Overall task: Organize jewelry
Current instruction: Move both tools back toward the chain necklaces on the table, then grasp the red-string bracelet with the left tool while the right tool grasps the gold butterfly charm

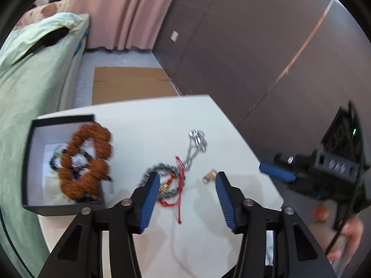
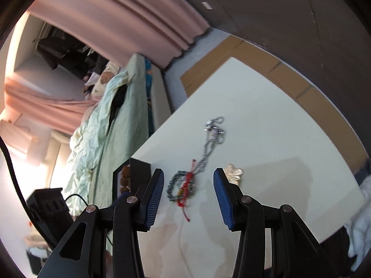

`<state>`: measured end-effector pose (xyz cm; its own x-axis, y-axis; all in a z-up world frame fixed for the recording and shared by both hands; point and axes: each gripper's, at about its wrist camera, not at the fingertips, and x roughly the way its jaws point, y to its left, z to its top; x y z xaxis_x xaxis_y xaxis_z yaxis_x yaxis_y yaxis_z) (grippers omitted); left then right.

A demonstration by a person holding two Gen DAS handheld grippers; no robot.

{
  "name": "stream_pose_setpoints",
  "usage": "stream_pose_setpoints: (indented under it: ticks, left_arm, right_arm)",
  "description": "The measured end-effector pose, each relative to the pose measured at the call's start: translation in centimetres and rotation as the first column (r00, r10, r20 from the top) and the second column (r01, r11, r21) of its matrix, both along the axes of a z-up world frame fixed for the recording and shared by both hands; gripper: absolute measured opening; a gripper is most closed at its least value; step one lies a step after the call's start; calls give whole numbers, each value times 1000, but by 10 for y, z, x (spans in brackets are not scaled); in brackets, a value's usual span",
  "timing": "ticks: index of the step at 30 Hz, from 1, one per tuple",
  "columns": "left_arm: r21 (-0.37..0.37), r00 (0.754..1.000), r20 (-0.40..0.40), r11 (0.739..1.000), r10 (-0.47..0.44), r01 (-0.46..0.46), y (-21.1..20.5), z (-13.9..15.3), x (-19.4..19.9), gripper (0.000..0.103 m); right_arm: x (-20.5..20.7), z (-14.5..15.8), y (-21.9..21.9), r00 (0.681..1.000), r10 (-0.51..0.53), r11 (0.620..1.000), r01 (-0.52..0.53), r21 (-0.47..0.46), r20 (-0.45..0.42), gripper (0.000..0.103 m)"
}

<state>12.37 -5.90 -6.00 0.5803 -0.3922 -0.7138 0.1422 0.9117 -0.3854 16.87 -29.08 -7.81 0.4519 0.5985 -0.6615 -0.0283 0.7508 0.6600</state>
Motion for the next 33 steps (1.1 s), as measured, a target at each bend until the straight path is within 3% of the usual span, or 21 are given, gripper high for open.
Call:
stream_pose_setpoints:
  ticks: [12, 15, 20, 21, 22, 23, 24, 25, 33]
  left_arm:
    - [215, 996, -79, 975, -40, 57, -40, -49, 5, 42]
    - [235, 995, -95, 970, -40, 61, -44, -58, 8, 42]
    - [334, 998, -60, 941, -31, 50, -52, -62, 8, 41]
    - [337, 998, -54, 940, -33, 50, -52, -62, 8, 40]
    - [342, 998, -53, 938, -32, 48, -51, -62, 7, 33]
    - [353, 999, -49, 935, -23, 39, -50, -62, 7, 24]
    - [354, 999, -50, 935, -16, 33, -48, -62, 9, 8]
    - [340, 998, -57, 940, -12, 31, -44, -62, 10, 2]
    - [216, 1000, -10, 976, -7, 9, -28, -37, 9, 1]
  right_arm:
    - [0, -3, -26, 999, -32, 999, 30, -37, -35, 46]
    - [0, -4, -27, 999, -25, 999, 23, -40, -41, 46]
    - [1, -1, -23, 1000, -2, 999, 1, -51, -27, 46]
    - [1, -1, -22, 1000, 3, 999, -4, -52, -27, 46]
    - [0, -2, -23, 1000, 7, 999, -8, -53, -27, 46]
    - [1, -2, -21, 1000, 13, 998, -14, -57, -27, 46]
    - [1, -3, -19, 999, 17, 998, -19, -63, -26, 46]
    - [0, -3, -18, 999, 20, 998, -22, -66, -26, 46]
    - [2, -8, -11, 999, 39, 996, -42, -85, -36, 46]
